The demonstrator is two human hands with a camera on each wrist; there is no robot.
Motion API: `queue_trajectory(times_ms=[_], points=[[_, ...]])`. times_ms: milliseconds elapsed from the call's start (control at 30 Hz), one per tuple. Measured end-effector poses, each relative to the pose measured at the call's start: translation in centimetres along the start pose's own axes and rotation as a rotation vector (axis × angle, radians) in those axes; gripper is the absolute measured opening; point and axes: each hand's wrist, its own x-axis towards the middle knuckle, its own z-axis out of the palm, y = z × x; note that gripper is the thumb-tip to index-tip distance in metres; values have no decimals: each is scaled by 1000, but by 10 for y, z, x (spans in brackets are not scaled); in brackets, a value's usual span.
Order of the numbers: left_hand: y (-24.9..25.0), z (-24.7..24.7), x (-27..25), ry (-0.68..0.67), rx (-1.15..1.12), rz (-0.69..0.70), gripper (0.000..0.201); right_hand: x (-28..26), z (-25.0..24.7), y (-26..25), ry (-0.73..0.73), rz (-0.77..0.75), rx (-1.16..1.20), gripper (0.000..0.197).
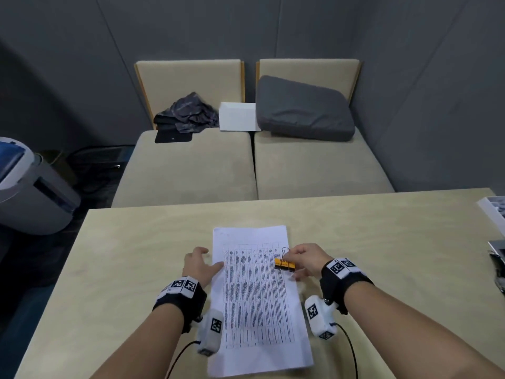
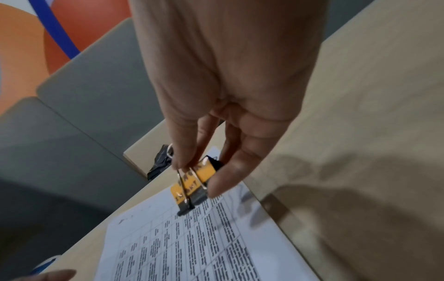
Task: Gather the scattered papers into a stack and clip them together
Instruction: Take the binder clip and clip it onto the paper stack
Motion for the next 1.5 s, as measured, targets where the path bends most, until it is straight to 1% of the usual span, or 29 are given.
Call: queue_trajectory(times_ms=[133,300,333,400,433,500,533,567,667,800,867,933,1100,1167,1233,1300,1400,1467,1500], points=[[-1,7,18,3,-9,-80,70,16,-4,5,11,27,69,17],[9,14,37,52,-10,-132,89,28,-6,1,57,16,66,27],[11,14,39,54,-6,-146,90,27,-6,-1,59,0,85,28],[14,17,45,47,-9,-180,87,28,-6,-2,76,-36,150,23],[15,19,48,46,-11,-198,84,31,-7,-1,103,-53,177,25],[17,21,52,45,-32,-229,78,40,-8,3,175,-66,172,51],[17,23,55,45,-51,-247,76,44,-8,5,203,-63,163,61],[17,25,58,43,-73,-258,75,47,-7,8,217,-65,172,63],[19,26,62,36,-109,-276,71,52,-2,12,210,-73,192,55],[18,25,68,17,-126,-293,66,57,2,10,167,-83,87,38],[16,25,70,4,-118,-278,53,60,2,10,181,-102,31,32],[17,25,71,-15,-109,-247,34,60,2,10,185,-115,-50,30],[20,24,72,53,-20,-218,25,65,0,10,191,-106,-148,33],[24,23,70,70,-47,-184,21,64,1,8,193,-112,-169,32],[29,22,69,45,-102,-166,18,64,2,6,201,-114,-181,31],[34,21,66,4,-159,-134,25,62,2,5,200,-112,-196,33],[37,20,63,14,-251,-176,45,62,3,7,208,-116,-193,40],[36,19,62,34,-308,-207,62,61,3,7,213,-110,-213,41],[35,20,63,25,-332,-216,66,61,3,7,209,-110,-226,40]])
